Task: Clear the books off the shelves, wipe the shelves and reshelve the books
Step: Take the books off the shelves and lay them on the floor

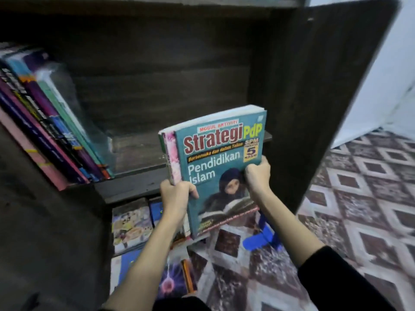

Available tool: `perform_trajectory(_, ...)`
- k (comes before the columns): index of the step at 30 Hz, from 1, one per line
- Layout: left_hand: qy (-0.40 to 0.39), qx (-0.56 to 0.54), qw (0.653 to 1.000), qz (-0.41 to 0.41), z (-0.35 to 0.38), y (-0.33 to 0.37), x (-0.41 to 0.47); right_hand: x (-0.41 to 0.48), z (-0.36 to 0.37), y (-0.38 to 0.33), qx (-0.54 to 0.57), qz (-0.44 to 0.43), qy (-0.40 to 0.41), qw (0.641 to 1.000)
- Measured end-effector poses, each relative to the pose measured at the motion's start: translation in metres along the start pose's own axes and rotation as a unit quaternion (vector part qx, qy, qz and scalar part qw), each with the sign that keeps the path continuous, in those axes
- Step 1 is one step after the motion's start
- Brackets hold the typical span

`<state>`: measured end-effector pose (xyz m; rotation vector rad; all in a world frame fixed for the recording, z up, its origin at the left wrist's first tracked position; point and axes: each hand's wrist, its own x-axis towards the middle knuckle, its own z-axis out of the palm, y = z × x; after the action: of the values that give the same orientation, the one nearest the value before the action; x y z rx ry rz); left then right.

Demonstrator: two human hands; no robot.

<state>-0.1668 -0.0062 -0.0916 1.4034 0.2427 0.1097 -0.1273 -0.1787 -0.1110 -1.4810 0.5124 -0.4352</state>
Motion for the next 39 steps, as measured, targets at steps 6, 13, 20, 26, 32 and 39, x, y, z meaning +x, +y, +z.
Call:
perform_trajectory(6,-0.021,0.031,0.977,-0.21,0.013,-0.099,0.002,-0.005,-0.052,0.093,-0.141,0.076,0.073,0.984)
perform_trajectory(13,0.011,0.088,0.935,-0.343,0.021,-0.195,-0.001,-0.008,-0.08,0.187,-0.253,0.211,0.054,0.943)
perform_trajectory(20,0.031,0.149,0.91,-0.385,0.017,-0.267,-0.003,-0.016,-0.094,0.254,-0.322,0.287,0.033,0.902)
perform_trajectory(26,-0.006,0.193,0.884,-0.427,0.01,-0.31,0.001,-0.013,-0.093,0.294,-0.372,0.346,0.03,0.861)
perform_trajectory(32,0.02,0.188,0.862,-0.47,0.006,-0.332,0.007,-0.007,-0.084,0.311,-0.42,0.363,0.005,0.832)
perform_trajectory(39,0.039,0.214,0.87,-0.441,0.005,-0.336,0.033,0.012,-0.064,0.316,-0.41,0.341,-0.052,0.844)
